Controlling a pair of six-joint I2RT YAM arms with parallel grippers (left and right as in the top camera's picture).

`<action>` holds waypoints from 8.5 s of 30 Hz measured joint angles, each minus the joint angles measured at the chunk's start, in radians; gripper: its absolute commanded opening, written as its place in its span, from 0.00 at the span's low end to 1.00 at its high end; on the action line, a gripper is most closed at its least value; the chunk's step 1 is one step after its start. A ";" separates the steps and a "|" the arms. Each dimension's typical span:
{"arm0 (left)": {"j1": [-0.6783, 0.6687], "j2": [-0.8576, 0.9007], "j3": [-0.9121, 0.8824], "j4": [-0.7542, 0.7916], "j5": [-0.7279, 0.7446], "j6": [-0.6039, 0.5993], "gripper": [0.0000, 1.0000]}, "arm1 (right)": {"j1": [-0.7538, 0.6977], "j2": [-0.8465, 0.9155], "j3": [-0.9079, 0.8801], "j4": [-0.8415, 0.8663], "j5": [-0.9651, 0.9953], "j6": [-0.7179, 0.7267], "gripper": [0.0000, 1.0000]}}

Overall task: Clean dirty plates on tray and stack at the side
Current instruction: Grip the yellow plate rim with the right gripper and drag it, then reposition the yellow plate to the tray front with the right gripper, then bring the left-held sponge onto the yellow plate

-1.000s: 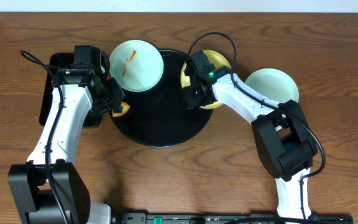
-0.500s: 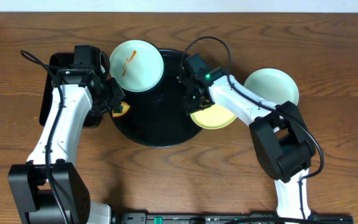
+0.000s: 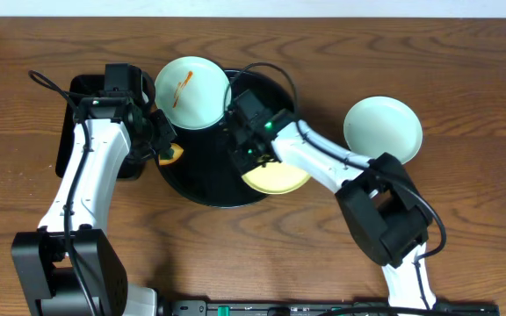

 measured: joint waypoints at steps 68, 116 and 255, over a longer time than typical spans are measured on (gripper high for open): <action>0.000 0.000 0.000 0.000 0.000 0.000 0.08 | -0.098 0.000 0.179 -0.455 0.021 -0.150 0.42; 0.000 0.000 0.000 0.010 -0.003 0.000 0.08 | -0.178 0.148 0.245 -0.396 -0.060 0.080 0.20; -0.217 0.248 0.000 0.086 -0.121 -0.045 0.07 | -0.134 0.064 0.094 -0.127 0.005 0.092 0.01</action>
